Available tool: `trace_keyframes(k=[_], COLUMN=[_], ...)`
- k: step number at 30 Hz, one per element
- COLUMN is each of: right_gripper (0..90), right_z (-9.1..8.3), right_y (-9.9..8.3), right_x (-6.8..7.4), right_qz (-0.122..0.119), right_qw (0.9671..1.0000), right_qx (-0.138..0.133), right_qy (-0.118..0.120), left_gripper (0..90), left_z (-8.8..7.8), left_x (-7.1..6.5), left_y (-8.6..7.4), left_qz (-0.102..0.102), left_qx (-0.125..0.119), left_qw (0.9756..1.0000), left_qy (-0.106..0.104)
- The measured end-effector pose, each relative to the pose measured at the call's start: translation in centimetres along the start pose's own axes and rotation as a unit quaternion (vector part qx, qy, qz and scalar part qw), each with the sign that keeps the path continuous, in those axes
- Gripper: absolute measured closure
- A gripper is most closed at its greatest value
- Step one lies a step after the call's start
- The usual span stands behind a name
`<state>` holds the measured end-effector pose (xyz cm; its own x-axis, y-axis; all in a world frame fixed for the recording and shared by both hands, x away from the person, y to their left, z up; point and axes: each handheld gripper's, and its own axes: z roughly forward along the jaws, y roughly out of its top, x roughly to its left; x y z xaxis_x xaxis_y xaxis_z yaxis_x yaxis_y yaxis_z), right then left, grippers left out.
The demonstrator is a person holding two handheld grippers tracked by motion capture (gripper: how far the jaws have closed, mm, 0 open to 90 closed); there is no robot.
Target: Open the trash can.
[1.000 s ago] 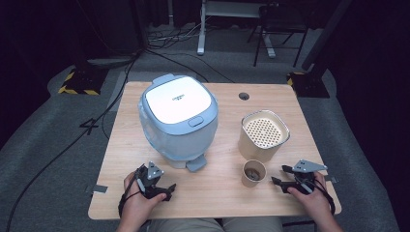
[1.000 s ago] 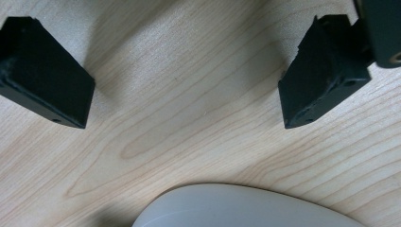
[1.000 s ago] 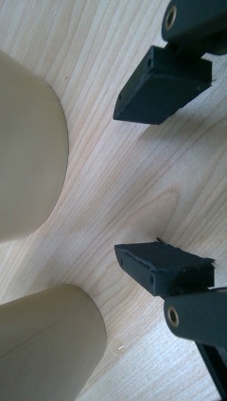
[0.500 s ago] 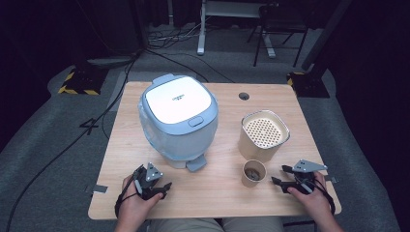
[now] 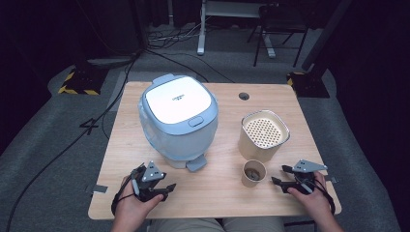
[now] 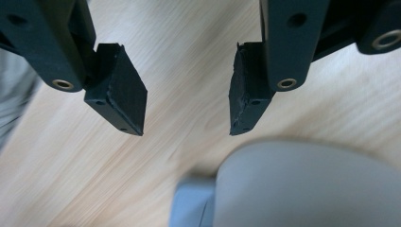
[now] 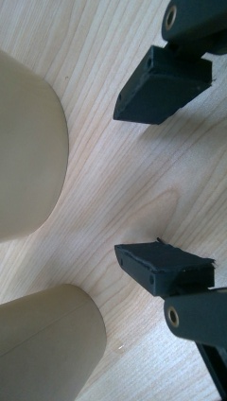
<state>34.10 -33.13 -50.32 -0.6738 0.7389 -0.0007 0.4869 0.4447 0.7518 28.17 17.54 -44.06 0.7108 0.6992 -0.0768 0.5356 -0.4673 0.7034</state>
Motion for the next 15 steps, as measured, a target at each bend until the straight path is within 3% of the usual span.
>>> trace_keyframes(k=[7,9,11,13,15], right_gripper=[30.6,30.6,30.6,30.6,30.6], right_z=[0.0,0.0,0.0,0.0,0.0], right_y=[0.0,0.0,0.0,0.0,0.0], right_x=[0.0,0.0,0.0,0.0,0.0], right_qz=[0.0,-0.001,-0.001,-0.001,-0.001], right_qw=[1.0,1.0,1.0,1.0,1.0], right_qx=[0.0,0.0,0.0,0.0,0.0], right_qy=[0.0,-0.001,-0.001,-0.001,-0.001], left_gripper=[49.4,50.5,50.5,50.8,51.3], left_z=[-1.8,-2.6,-2.9,-3.8,-4.0], left_x=[-0.4,-0.4,-0.4,-0.4,-0.4], left_y=[1.5,2.1,2.3,3.3,3.5], left_qz=[0.015,0.019,0.02,0.025,0.026], left_qx=[-0.047,-0.072,-0.079,-0.109,-0.115], left_qw=[0.9986,0.9967,0.996,0.9925,0.9916], left_qy=[-0.017,-0.033,-0.036,-0.051,-0.054])
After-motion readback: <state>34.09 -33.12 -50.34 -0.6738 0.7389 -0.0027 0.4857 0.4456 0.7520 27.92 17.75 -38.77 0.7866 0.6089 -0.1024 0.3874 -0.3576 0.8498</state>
